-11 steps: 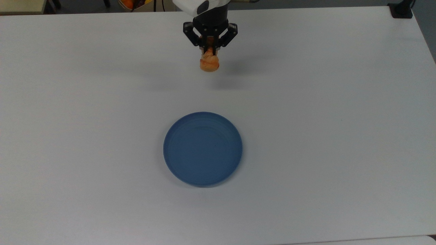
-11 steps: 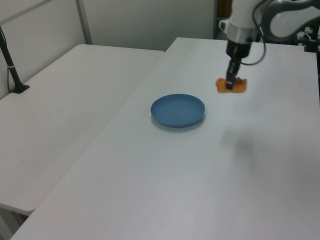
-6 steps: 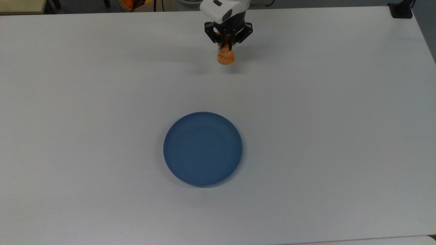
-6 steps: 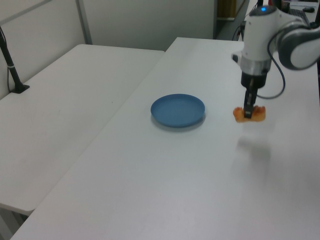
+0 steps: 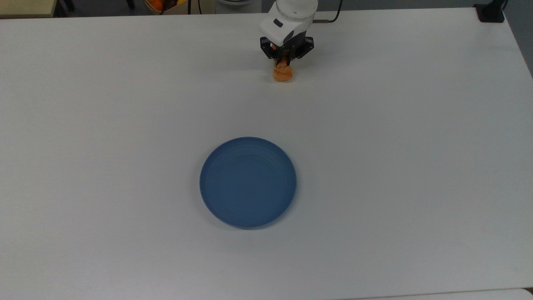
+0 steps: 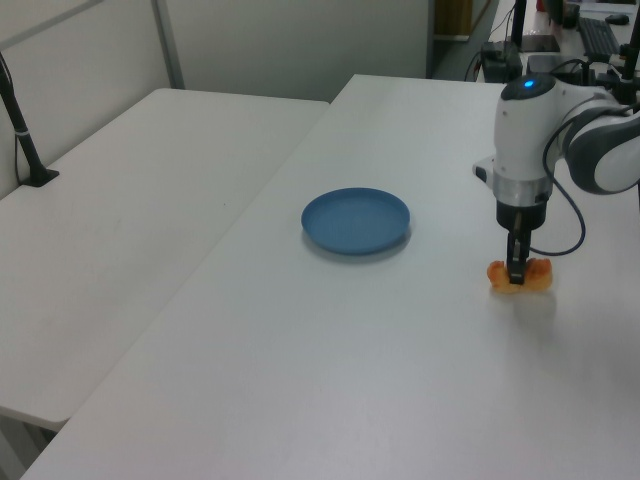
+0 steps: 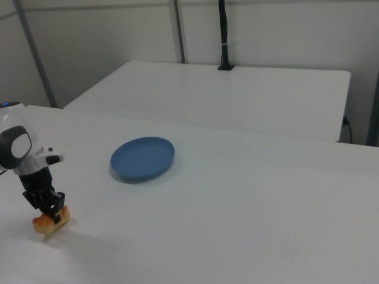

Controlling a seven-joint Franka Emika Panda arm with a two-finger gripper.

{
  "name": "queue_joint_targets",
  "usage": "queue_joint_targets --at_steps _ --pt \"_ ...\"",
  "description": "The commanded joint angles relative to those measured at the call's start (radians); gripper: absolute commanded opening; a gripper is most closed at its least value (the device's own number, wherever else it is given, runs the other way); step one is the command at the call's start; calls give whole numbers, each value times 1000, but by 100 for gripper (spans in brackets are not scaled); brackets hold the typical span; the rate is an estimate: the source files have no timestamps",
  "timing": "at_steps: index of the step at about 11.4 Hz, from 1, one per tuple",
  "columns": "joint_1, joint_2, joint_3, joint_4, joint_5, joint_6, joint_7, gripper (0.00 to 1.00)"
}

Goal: Put the bread on the table
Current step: 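Carry the bread roll away from the plate across the table, then lower the bread roll onto the bare table surface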

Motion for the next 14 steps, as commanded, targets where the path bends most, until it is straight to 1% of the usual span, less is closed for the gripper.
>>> queue_joint_targets --at_steps 1,2,3,4,5,6,9,11,12,14 --pt "15 31 -3 -4 -12 9 44 53" --pt "16 31 -3 1 -12 -10 44 74" --pt "24 29 -3 4 -12 -34 44 85" --pt "27 29 -3 16 -12 -54 44 89" --pt "27 29 -3 24 -12 -71 52 96" --pt "27 29 -3 47 -12 -95 61 100" --pt "21 29 -3 166 -12 -215 64 100" --pt "7 40 -4 278 -12 -272 52 100" --pt "-14 40 -4 332 -12 -302 36 100" --pt "-54 40 -12 468 -11 -457 -61 100"
